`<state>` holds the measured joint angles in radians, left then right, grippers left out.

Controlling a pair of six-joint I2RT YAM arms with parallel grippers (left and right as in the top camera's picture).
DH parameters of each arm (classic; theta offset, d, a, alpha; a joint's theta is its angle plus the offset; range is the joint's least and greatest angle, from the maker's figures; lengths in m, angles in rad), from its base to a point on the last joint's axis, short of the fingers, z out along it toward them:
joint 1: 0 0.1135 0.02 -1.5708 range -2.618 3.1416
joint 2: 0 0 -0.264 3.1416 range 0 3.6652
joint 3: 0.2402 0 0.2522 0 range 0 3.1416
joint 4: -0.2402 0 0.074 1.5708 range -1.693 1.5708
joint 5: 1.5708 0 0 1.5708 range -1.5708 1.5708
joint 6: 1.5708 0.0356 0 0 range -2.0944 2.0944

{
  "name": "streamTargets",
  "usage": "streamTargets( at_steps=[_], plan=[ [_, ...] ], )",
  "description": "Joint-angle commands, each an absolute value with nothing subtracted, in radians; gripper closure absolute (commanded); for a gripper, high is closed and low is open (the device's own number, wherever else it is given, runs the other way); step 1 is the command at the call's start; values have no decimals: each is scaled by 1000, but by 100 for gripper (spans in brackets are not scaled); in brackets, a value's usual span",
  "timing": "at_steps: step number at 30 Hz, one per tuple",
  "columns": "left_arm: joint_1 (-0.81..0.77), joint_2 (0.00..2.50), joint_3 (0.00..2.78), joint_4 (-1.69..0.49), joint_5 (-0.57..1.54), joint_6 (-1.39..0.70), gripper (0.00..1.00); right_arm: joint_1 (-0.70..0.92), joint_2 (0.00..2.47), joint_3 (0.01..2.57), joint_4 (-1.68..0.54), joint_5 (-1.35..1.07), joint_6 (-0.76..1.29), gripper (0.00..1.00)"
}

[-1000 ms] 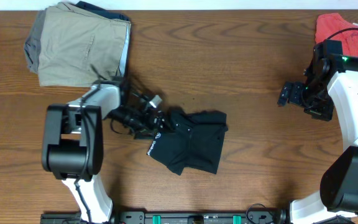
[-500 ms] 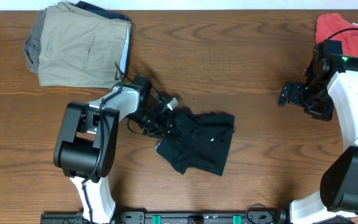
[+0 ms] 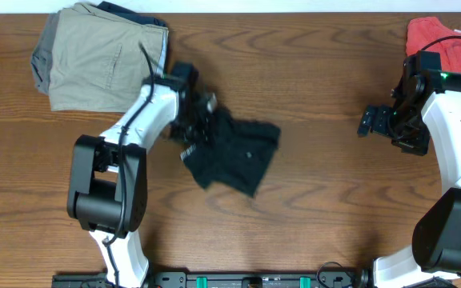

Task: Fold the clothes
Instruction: 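Carry the black shirt onto the khaki pants stack and release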

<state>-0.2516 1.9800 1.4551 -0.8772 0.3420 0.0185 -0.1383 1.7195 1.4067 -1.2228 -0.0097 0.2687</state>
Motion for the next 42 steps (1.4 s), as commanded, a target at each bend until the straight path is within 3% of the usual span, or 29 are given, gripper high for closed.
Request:
streamTargets(
  at_steps=[1, 5, 25, 34, 42],
  plan=[
    [-245, 1949, 1544, -842, 39, 6, 94, -137, 1717, 1410, -1223, -4, 257, 1],
    [-234, 1948, 1605, -772, -69, 6, 94, -137, 1717, 1410, -1223, -4, 257, 1],
    [-29, 1887, 1787, -656, -68, 5, 94, -137, 1717, 1410, -1223, -4, 257, 1],
    [-19, 1810, 1787, -661, 84, -17, 94, -137, 1717, 1410, -1223, -4, 257, 1],
    [-11, 1780, 1787, -640, 94, -62, 94, -137, 1717, 1410, -1223, -4, 257, 1]
  ],
)
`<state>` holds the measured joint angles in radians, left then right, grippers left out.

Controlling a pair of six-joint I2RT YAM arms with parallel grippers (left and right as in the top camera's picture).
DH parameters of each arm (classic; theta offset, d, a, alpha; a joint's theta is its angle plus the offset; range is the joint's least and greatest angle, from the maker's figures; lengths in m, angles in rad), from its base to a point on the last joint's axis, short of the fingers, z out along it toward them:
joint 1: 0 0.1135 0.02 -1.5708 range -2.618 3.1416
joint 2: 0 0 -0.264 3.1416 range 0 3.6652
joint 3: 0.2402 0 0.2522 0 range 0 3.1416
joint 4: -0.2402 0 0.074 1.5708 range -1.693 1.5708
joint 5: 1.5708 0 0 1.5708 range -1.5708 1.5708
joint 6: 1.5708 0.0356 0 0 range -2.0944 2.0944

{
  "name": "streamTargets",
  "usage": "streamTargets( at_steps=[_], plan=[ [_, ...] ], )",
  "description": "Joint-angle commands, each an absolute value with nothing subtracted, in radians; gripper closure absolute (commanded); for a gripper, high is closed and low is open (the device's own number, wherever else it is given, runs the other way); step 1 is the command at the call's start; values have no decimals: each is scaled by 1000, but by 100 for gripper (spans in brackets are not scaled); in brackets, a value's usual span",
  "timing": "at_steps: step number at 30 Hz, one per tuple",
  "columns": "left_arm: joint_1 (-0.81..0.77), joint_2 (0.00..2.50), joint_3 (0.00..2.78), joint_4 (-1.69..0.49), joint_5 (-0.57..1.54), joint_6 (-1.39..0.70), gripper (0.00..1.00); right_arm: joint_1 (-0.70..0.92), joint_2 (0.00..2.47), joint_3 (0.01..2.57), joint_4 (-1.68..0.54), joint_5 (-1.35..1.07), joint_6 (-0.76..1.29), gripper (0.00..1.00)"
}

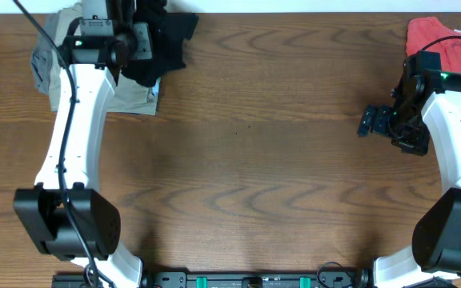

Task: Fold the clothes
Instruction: 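Carry the black shirt onto the khaki pants stack and release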

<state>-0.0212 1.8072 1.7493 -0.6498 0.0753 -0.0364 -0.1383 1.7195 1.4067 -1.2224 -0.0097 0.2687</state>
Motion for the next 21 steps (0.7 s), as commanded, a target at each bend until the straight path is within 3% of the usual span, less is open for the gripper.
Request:
streamTargets(
  at_steps=[1, 21],
  plan=[
    [-9, 1783, 1787, -640, 94, -62, 94, -137, 1717, 1410, -1223, -4, 257, 1],
    [220, 2003, 1784, -541, 93, -62, 94, -137, 1717, 1410, -1223, -4, 257, 1]
  ],
)
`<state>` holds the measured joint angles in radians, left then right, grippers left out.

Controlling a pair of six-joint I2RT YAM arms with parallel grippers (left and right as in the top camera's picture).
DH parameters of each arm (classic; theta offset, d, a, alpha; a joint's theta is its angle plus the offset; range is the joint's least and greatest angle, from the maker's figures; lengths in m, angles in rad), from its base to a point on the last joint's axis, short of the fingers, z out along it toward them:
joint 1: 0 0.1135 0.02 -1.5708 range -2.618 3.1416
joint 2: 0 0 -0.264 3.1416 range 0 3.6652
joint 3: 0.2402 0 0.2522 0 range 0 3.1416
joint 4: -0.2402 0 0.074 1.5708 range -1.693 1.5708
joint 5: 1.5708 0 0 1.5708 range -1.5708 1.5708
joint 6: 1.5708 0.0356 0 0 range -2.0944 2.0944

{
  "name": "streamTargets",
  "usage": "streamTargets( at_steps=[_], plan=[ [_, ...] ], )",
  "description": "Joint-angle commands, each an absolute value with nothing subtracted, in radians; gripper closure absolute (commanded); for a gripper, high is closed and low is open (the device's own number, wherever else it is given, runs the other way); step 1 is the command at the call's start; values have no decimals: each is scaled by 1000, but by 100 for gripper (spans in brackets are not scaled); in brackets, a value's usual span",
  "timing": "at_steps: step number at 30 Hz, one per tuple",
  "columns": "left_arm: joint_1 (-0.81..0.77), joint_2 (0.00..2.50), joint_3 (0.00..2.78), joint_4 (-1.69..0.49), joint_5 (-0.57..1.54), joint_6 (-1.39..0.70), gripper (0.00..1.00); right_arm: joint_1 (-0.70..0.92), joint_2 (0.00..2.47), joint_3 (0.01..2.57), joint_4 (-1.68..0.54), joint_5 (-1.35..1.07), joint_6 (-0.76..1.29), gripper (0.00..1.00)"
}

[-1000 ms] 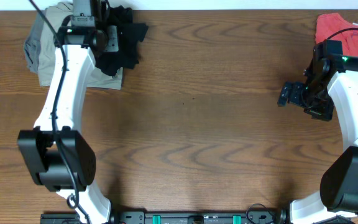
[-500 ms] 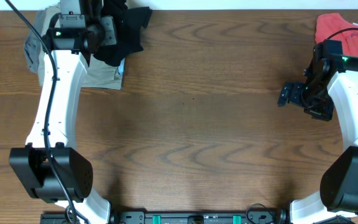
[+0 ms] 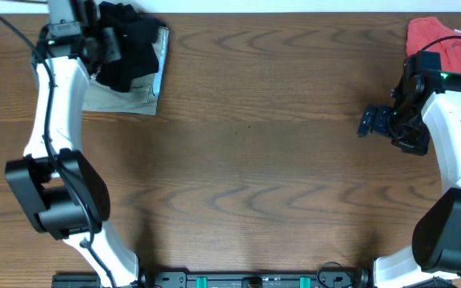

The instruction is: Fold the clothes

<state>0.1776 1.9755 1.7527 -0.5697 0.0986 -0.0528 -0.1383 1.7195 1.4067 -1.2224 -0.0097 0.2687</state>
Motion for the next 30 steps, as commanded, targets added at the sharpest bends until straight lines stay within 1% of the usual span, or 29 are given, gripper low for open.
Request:
streamTargets(
  at_steps=[1, 2, 3, 5, 6, 7, 13, 15, 18, 19, 21, 22, 23, 25, 27, 30],
  plan=[
    [239, 2018, 1784, -526, 89, -62, 93, -137, 1717, 1410, -1223, -4, 257, 1],
    [253, 2028, 1784, -517, 83, -62, 92, -137, 1717, 1410, -1223, -4, 257, 1],
    [271, 2040, 1784, -508, 72, -62, 83, -137, 1717, 1410, -1223, -4, 257, 1],
    [305, 2053, 1785, -502, 66, -62, 28, -137, 1717, 1410, -1223, -4, 257, 1],
    [318, 2056, 1784, -502, 65, -62, 13, -137, 1717, 1410, -1223, -4, 257, 1],
    [332, 2056, 1784, -503, 66, -62, 2, -137, 1717, 1410, -1223, -4, 257, 1],
    [380, 2021, 1785, -515, 68, -67, 2, -137, 1717, 1410, -1223, -4, 257, 1],
    [381, 1995, 1785, -514, 73, -97, 2, -137, 1717, 1410, -1223, -4, 257, 1],
    [378, 1950, 1785, -508, 139, -104, 2, -137, 1717, 1410, -1223, -4, 257, 1],
    [376, 1938, 1785, -496, 175, -104, 4, -137, 1717, 1410, -1223, -4, 257, 1],
    [370, 1925, 1785, -478, 234, -104, 31, -137, 1717, 1410, -1223, -4, 257, 1],
    [366, 1923, 1785, -469, 260, -104, 43, -137, 1717, 1410, -1223, -4, 257, 1],
    [360, 1925, 1785, -461, 274, -104, 55, -137, 1717, 1410, -1223, -4, 257, 1],
    [346, 1941, 1784, -454, 276, -103, 73, -137, 1717, 1410, -1223, -4, 257, 1],
    [334, 1963, 1784, -451, 277, -102, 78, -137, 1717, 1410, -1223, -4, 257, 1],
    [316, 2022, 1784, -455, 278, -99, 80, -137, 1717, 1410, -1223, -4, 257, 1]
  ],
)
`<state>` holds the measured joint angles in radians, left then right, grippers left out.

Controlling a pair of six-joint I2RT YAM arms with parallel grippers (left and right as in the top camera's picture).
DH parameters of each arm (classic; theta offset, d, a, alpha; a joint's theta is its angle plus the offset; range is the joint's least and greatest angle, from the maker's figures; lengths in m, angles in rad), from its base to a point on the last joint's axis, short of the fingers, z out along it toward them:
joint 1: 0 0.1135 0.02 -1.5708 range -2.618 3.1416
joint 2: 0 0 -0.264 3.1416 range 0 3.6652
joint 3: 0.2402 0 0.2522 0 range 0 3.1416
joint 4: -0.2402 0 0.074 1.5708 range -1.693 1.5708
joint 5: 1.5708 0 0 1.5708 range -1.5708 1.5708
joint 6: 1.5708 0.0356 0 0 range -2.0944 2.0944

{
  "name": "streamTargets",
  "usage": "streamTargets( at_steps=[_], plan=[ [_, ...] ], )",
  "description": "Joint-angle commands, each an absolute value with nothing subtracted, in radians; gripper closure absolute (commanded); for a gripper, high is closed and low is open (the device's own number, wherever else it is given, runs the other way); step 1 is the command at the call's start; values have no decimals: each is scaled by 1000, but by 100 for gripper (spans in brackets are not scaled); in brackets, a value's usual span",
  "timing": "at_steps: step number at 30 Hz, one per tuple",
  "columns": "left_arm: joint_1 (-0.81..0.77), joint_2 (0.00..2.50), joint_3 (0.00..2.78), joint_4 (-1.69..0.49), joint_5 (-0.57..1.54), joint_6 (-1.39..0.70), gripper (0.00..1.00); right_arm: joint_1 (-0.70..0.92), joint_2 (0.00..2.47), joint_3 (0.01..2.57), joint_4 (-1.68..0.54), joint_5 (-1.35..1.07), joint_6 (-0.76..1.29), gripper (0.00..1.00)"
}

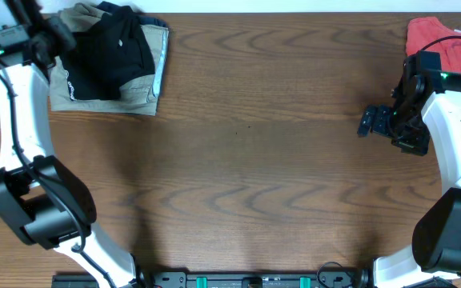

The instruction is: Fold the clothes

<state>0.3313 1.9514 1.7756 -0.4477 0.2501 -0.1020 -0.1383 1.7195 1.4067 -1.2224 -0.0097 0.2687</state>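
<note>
A black garment (106, 54) lies spread on top of a folded khaki garment (146, 88) at the table's far left corner. My left gripper (54, 34) is at the black garment's left edge, at the far left of the overhead view; its fingers are too dark and small to show whether they still grip the cloth. A red garment (446, 40) lies crumpled at the far right corner. My right gripper (365, 122) hovers left of that arm, fingers apart and holding nothing.
The stack also shows a dark blue garment edge (157, 26) under the khaki one. The right arm's white links (454, 144) run along the right edge. The arm bases sit at the wooden table's (246, 184) near edge.
My left gripper has moved further left, from over the pile to its left side. The black garment, bunched up at the gripper before, now lies spread flat over the khaki pile. The right arm has not moved.
My left gripper was first on the black garment at the table's middle. Then it held the garment bunched above the khaki pile at the far left, then lower over the pile. Now the garment lies spread on the pile. The right arm stayed still throughout.
</note>
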Motion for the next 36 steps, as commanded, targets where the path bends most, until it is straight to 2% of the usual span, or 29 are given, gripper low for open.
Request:
streamTargets(
  at_steps=[1, 3, 6, 13, 14, 16, 18, 21, 25, 29, 36],
  plan=[
    [312, 2041, 1784, -459, 278, -99, 80, -137, 1717, 1410, -1223, -4, 257, 1],
    [305, 2085, 1784, -467, 278, -99, 79, -137, 1717, 1410, -1223, -4, 257, 1],
    [299, 2151, 1784, -496, 277, -99, 67, -137, 1717, 1410, -1223, -4, 257, 1],
    [300, 2178, 1785, -546, 293, -99, 67, -137, 1717, 1410, -1223, -4, 257, 1],
    [300, 2164, 1785, -549, 319, -99, 65, -137, 1717, 1410, -1223, -4, 257, 1],
    [300, 2126, 1785, -553, 386, -99, 53, -137, 1717, 1410, -1223, -4, 257, 1],
    [300, 2080, 1785, -553, 443, -99, 48, -137, 1717, 1410, -1223, -4, 257, 1],
    [300, 1992, 1785, -560, 488, -100, 34, -137, 1717, 1410, -1223, -4, 257, 1],
    [300, 1855, 1785, -617, 490, -104, 1, -137, 1717, 1410, -1223, -4, 257, 1],
    [300, 1722, 1785, -760, 490, -130, 2, -137, 1717, 1410, -1223, -4, 257, 1],
    [299, 1539, 1781, -1170, 490, -111, 2, -137, 1717, 1410, -1223, -4, 257, 1]
  ],
)
